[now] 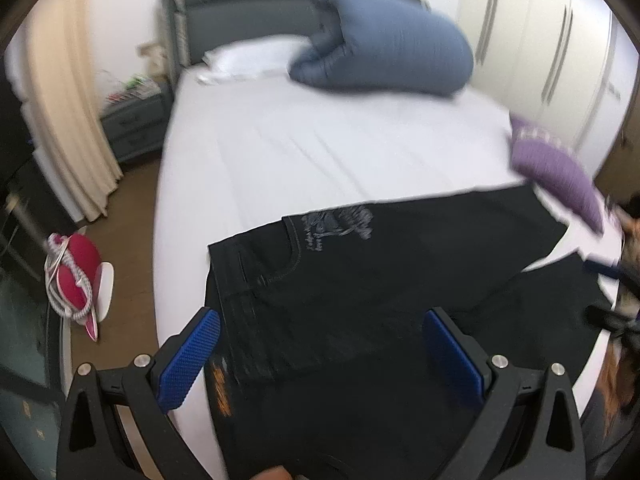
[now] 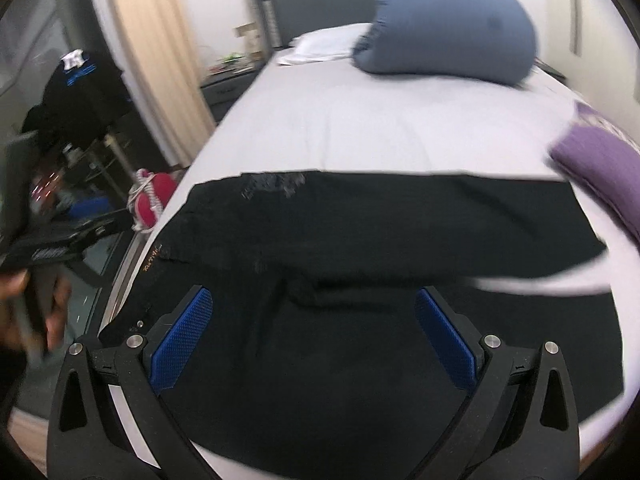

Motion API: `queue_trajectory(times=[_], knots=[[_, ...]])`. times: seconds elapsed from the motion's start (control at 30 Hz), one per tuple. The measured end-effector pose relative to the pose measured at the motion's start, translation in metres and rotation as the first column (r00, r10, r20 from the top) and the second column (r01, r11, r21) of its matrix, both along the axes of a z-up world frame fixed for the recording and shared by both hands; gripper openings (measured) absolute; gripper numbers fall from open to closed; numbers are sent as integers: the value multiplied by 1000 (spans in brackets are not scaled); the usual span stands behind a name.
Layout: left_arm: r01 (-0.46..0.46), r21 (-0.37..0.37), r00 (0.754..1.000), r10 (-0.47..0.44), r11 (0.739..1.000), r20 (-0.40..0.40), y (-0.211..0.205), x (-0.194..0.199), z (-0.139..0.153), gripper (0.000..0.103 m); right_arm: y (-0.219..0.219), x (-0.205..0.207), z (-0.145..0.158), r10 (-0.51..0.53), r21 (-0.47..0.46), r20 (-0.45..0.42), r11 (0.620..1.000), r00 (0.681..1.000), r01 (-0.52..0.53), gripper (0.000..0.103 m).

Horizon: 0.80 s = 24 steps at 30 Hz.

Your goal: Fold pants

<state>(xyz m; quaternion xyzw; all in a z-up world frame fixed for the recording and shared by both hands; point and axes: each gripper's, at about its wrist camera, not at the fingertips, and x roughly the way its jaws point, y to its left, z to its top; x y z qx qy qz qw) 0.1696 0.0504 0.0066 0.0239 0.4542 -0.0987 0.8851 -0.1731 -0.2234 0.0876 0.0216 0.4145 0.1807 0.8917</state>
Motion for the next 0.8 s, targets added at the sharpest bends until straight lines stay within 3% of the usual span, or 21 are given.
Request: queue_trajectory(times=[0.07, 0.2, 0.37, 0.5, 0.57, 0.7, 0.77, 0.8], knots=[[43, 13, 999, -43, 999, -14, 5, 37, -5, 103, -1, 22, 2, 58, -12, 12, 998, 998, -58, 97], [134, 45, 987, -130, 990, -94, 14, 110, -29, 103, -2, 71, -7, 208, -49, -28, 977, 978, -209, 73], [240, 10, 938, -229, 971, -260, 29, 181, -81, 97, 0, 126, -31, 345, -70, -71, 934, 936, -350, 71], [316, 9, 889, -293, 949, -352, 32, 205, -120, 76, 4, 152, -52, 403, -68, -96, 910, 910, -410, 71], [339, 4, 866, -310, 941, -391, 33, 214, -134, 75, 6, 162, -61, 426, -60, -108, 899, 898, -433, 71], [362, -36, 847, -346, 931, -403, 37, 222, -138, 77, 15, 182, -73, 454, -45, -128, 886, 882, -462, 71], [377, -15, 842, -350, 926, -411, 36, 221, -139, 74, 19, 183, -77, 465, -39, -132, 880, 876, -473, 71], [388, 3, 839, -352, 922, -415, 36, 219, -138, 67, 21, 187, -78, 471, -39, -134, 877, 872, -479, 71]])
